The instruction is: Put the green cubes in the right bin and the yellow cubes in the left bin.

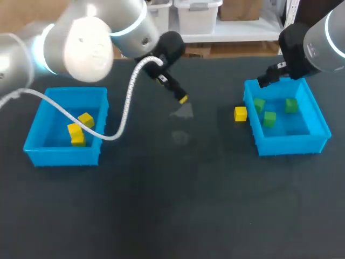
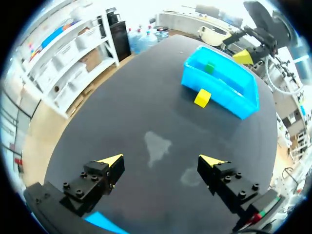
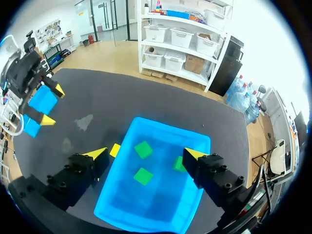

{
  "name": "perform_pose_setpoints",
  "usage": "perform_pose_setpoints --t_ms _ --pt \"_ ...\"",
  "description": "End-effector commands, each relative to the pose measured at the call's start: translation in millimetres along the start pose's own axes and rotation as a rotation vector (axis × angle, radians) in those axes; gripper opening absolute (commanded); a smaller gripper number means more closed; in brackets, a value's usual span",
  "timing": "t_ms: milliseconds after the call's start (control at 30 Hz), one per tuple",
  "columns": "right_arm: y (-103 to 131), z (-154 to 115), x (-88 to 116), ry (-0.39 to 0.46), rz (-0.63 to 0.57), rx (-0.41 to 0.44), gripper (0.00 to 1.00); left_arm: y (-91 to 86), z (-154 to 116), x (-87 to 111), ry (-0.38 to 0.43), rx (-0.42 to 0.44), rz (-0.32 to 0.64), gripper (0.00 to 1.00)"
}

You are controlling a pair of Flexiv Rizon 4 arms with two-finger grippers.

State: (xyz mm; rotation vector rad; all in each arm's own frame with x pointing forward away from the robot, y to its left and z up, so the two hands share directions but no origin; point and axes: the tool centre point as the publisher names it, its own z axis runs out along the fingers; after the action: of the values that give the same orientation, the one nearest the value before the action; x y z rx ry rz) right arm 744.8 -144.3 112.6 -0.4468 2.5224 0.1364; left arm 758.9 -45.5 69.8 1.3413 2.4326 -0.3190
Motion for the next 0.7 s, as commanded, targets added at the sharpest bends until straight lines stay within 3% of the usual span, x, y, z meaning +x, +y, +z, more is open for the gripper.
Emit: perform_pose_setpoints --t_ms 33,300,467,700 --pt "1.1 -0.6 2.6 -0.009 0.002 0.007 1.0 -1.1 26.2 -17.9 -0.013 0.045 0.039 1.0" --pt "1.1 -0.6 2.6 -0.009 0.002 0.007 1.0 -28.8 56.2 -31.5 -0.011 0.159 0.182 1.0" --pt "1.1 -0.6 2.6 -0.009 0.002 0.007 1.0 -37.2 63.7 -42.7 -0.031 0.188 0.217 1.0" --pt "1.1 -0.6 2.6 -0.009 0.002 0.007 1.0 -47.1 82.2 -45.5 0.012 0.2 0.291 1.0"
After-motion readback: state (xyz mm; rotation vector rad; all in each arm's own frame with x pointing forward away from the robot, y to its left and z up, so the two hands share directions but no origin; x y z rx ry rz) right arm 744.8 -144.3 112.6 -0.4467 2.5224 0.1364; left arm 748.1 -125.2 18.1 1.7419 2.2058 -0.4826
